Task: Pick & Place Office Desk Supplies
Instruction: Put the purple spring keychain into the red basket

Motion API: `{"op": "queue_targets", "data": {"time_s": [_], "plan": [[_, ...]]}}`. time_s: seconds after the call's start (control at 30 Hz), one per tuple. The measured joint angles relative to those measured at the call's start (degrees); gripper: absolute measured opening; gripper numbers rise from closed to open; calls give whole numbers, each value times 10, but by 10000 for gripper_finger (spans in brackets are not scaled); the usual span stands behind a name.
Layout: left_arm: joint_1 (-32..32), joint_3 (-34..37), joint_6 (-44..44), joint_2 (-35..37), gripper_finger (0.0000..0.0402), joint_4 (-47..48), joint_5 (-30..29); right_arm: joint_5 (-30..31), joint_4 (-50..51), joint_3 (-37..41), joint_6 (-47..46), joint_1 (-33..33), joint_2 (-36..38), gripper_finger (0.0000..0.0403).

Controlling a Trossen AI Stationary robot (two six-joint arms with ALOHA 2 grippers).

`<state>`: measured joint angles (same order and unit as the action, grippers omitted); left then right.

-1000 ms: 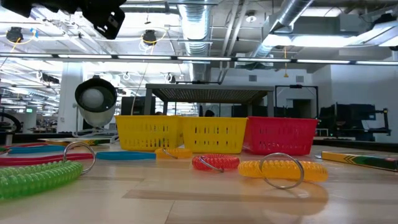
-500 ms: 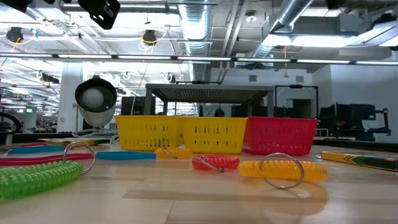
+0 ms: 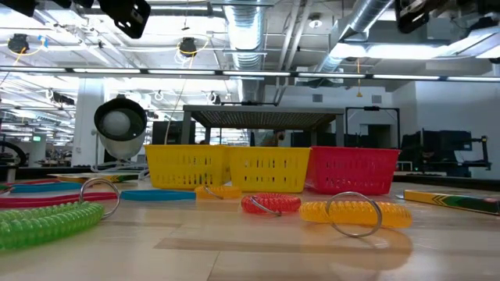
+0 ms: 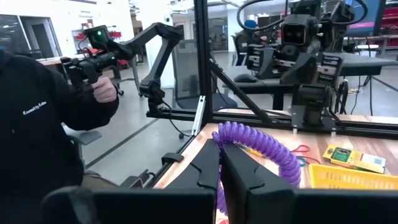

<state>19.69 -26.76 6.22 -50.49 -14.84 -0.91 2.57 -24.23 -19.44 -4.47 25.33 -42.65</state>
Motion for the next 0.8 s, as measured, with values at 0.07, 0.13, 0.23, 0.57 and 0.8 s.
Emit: {"op": "queue_targets", "data": {"time_s": [0.07,0.13,0.23,0.57,0.8], "plan": [[-2,0,0,5,176,5,0,-34,-10,8,0,-27,1,0],[-5,0,-2,7,176,2,0,-67,-15,15,-3,-54,3,0],[-12,9,-3,18,176,9,0,-110,-18,16,-7,-96,-1,0],[-46,101,26,115,176,-35,3,-244,-12,16,-24,-237,-1,0],[-46,120,29,155,176,-36,3,-252,39,16,-59,-316,-9,0]]}}
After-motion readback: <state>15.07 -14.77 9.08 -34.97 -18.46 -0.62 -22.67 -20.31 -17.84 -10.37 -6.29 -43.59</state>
